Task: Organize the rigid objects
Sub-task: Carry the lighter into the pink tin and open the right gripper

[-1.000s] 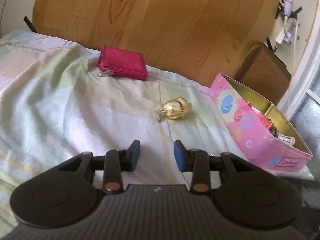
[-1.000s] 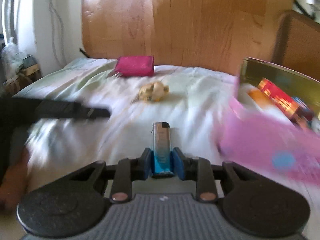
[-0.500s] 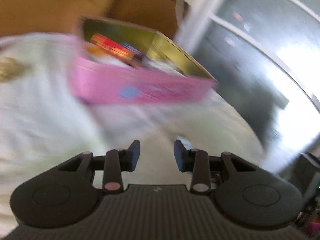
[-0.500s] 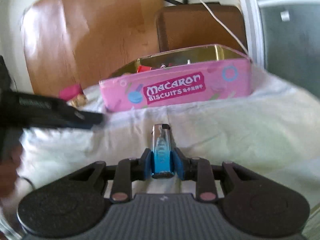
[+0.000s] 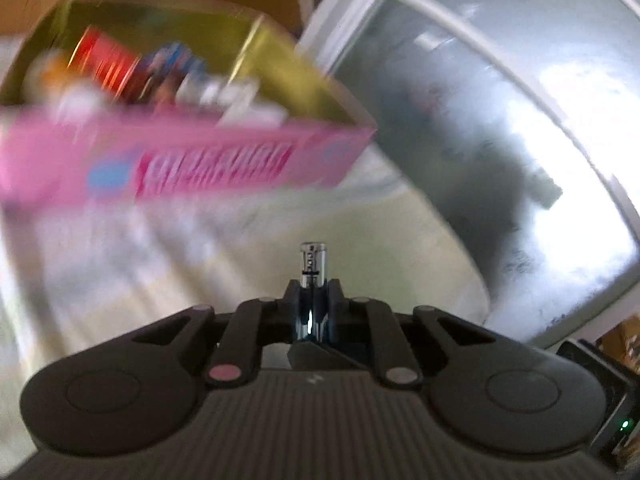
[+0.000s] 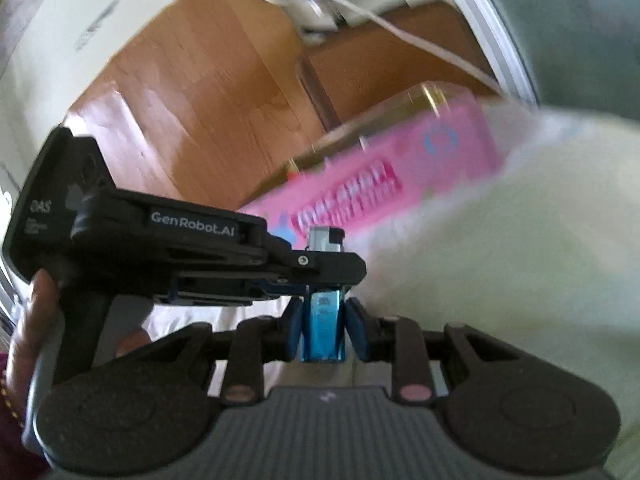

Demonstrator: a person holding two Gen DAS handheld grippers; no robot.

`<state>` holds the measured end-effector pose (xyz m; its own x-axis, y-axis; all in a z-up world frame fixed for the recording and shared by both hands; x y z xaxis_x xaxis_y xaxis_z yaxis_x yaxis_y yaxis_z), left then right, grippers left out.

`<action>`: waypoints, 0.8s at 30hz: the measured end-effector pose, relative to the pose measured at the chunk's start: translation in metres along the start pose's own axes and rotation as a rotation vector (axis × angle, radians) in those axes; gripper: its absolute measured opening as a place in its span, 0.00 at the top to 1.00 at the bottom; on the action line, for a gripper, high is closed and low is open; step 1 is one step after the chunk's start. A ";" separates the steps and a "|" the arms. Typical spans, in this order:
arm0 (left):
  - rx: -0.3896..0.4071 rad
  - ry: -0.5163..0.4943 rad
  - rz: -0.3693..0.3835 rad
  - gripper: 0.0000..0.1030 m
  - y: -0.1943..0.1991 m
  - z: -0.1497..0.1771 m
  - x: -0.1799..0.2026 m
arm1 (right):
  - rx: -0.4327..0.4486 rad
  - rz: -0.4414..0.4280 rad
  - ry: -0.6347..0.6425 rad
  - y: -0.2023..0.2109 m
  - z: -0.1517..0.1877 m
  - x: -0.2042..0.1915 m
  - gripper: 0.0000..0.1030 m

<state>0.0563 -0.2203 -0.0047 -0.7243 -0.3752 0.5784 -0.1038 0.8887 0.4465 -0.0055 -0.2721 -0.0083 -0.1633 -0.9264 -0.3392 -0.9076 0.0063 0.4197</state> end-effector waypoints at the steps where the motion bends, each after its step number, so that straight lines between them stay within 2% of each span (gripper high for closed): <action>1: 0.021 -0.036 -0.003 0.85 0.003 -0.011 0.007 | 0.039 0.005 0.029 0.000 -0.013 -0.003 0.76; 3: 0.066 -0.106 -0.015 0.84 0.007 -0.041 0.015 | 0.103 0.018 0.069 -0.006 -0.041 -0.007 0.76; 6: 0.128 -0.142 -0.030 0.84 0.004 -0.084 0.011 | 0.169 0.042 0.105 -0.028 -0.078 -0.013 0.76; 10: 0.161 -0.152 -0.079 0.83 -0.015 -0.121 -0.011 | 0.175 0.090 0.108 -0.068 -0.106 -0.015 0.76; 12: 0.169 -0.151 -0.118 0.76 -0.022 -0.128 -0.024 | 0.160 0.139 0.127 -0.091 -0.111 -0.013 0.76; 16: 0.130 -0.138 -0.217 0.69 -0.044 -0.129 -0.048 | 0.083 0.221 0.126 -0.127 -0.107 -0.004 0.75; 18: 0.143 -0.146 -0.285 0.55 -0.042 -0.129 -0.059 | 0.118 0.260 0.154 -0.134 -0.106 -0.002 0.72; 20: 0.166 -0.161 -0.328 0.51 -0.035 -0.128 -0.061 | 0.146 0.262 0.162 -0.135 -0.105 -0.002 0.60; 24: 0.192 -0.192 -0.370 0.51 -0.017 -0.132 -0.055 | 0.175 0.238 0.146 -0.125 -0.105 -0.009 0.59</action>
<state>0.1885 -0.2495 0.0459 -0.7262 -0.6369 0.2590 -0.4904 0.7438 0.4542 0.1494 -0.3043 0.0303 -0.3330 -0.9354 -0.1193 -0.9055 0.2819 0.3173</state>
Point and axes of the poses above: each gripper's, at about its wrist camera, not at the fingertips, and y roughly against the way its jaws point, x to its right, z to its underside, the point moved 9 cm from there along -y, roughly the way its jaws point, and after that the axes turned 15 degrees about z, right-handed, at the moved point
